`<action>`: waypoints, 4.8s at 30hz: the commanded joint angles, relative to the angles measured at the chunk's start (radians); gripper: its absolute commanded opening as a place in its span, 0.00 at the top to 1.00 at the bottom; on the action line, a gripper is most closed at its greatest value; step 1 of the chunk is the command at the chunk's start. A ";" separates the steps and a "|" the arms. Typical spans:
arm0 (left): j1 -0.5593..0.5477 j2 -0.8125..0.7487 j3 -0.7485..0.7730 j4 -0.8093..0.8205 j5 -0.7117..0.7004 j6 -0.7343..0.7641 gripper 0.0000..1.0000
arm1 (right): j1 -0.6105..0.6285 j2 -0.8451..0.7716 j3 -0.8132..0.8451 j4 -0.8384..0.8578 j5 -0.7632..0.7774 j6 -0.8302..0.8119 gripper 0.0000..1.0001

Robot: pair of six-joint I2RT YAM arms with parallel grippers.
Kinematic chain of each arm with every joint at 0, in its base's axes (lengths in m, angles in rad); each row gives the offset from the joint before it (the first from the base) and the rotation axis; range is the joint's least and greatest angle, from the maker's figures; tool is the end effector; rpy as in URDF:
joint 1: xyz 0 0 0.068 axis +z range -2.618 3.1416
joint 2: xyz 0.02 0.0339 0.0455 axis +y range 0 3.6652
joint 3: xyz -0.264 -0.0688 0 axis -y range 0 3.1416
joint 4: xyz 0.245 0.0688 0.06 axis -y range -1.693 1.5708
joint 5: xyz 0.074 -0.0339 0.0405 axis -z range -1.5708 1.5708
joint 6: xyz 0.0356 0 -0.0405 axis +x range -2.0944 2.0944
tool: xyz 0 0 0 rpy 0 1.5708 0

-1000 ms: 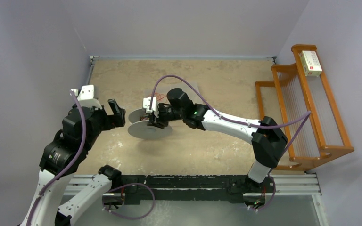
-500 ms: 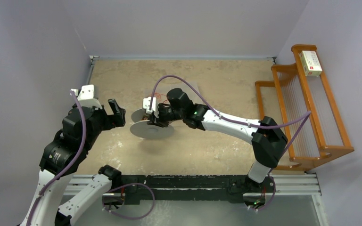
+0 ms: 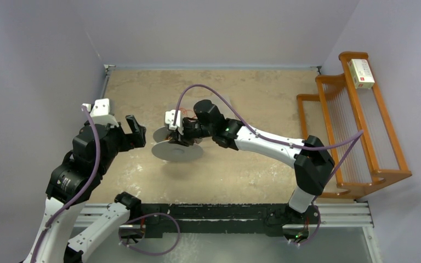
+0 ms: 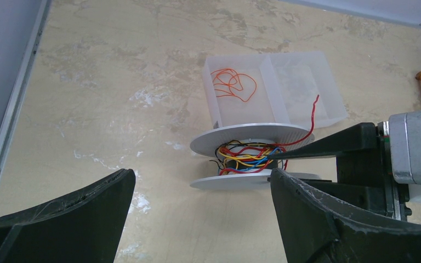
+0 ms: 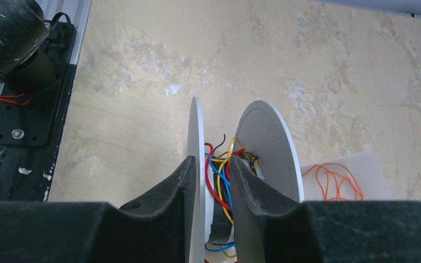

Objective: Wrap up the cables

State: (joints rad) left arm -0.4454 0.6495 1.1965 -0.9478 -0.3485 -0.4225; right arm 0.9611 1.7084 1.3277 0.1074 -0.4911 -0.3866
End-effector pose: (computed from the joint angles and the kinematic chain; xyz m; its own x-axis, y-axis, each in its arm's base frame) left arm 0.0835 -0.0264 0.4099 -0.3708 -0.2500 -0.8944 -0.0339 0.9661 -0.2560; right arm 0.2195 0.3436 0.3112 0.2275 -0.2550 -0.9398 -0.9687 0.0394 -0.2452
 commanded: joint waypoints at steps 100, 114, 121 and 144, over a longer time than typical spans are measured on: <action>0.002 0.009 -0.128 0.098 0.043 0.005 0.07 | -0.069 -0.211 -0.464 0.470 0.199 0.378 1.00; 0.003 0.031 -0.202 0.089 0.047 -0.203 0.07 | -0.069 -0.018 -0.458 0.959 0.176 0.068 1.00; 0.001 0.048 -0.240 0.114 0.028 -0.247 0.04 | -0.068 0.054 -0.438 1.079 0.164 0.048 1.00; 0.002 0.208 -0.194 0.132 -0.019 -0.264 0.24 | -0.028 0.132 -0.479 1.356 0.280 0.183 1.00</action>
State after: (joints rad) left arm -0.4454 0.8658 1.0164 -0.8528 -0.3557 -0.6621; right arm 0.9180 1.8481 0.8425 1.2255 -0.2634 -0.2382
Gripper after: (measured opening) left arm 0.781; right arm 0.015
